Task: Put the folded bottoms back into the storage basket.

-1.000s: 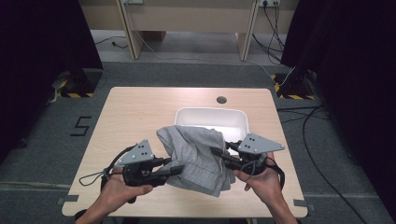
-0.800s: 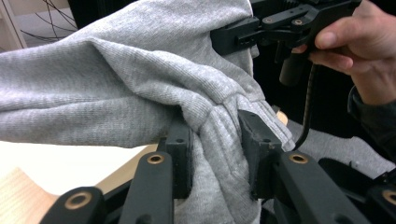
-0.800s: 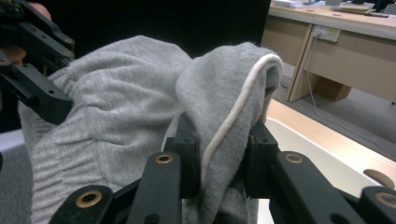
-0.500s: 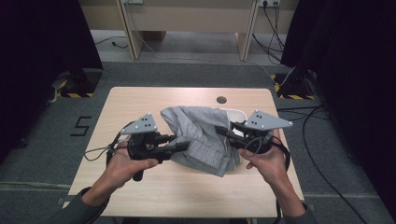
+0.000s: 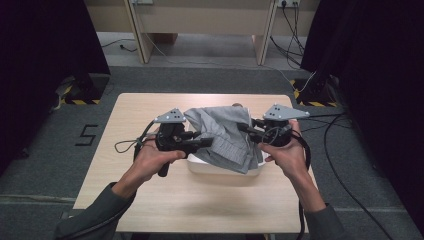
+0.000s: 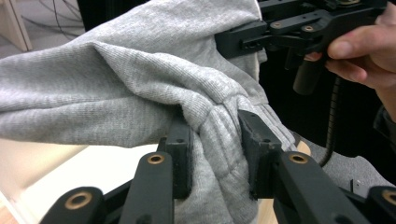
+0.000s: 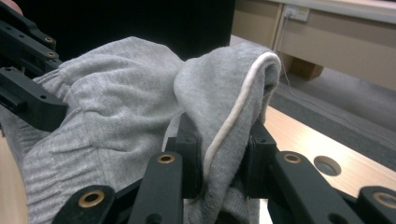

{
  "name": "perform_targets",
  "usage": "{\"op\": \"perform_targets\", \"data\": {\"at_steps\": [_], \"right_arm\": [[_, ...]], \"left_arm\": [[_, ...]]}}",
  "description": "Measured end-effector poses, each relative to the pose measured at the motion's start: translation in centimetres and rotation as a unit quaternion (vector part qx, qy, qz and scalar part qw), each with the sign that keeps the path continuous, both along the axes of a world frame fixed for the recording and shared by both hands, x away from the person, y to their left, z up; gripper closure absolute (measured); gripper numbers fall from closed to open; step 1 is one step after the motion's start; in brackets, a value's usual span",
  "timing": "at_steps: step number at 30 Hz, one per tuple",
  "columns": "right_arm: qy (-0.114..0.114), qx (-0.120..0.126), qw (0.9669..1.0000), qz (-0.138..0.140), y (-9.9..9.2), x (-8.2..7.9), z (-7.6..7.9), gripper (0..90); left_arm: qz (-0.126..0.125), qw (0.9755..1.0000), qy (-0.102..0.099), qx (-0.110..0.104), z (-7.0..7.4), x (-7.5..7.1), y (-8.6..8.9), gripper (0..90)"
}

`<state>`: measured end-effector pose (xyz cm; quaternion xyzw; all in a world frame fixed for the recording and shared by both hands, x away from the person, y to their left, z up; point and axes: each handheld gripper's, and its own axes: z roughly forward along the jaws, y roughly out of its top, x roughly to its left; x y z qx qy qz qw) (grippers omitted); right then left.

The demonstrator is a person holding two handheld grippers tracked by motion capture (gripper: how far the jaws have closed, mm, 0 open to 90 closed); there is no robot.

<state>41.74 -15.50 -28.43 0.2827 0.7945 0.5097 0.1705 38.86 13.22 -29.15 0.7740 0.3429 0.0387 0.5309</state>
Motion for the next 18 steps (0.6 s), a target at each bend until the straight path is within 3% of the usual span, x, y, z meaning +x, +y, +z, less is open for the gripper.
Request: {"op": "perform_targets", "data": {"at_steps": [5, 11, 18], "right_arm": [[0.012, -0.016, 0.9997, -0.013, -0.2, 2.1, -1.4, 73.2], [0.032, -0.016, 0.999, -0.027, -0.2, 4.0, -3.0, 73.2], [0.052, -0.022, 0.9977, -0.038, -0.4, 5.4, -4.8, 73.2]], "left_arm": [[0.011, 0.9998, 0.009, 0.011, -1.3, 1.6, -0.6, 67.1], [0.025, 0.9992, 0.024, 0.02, -3.1, 3.6, -1.0, 67.1], [0.034, 0.9982, 0.036, 0.034, -4.5, 4.6, -1.4, 67.0]]}}
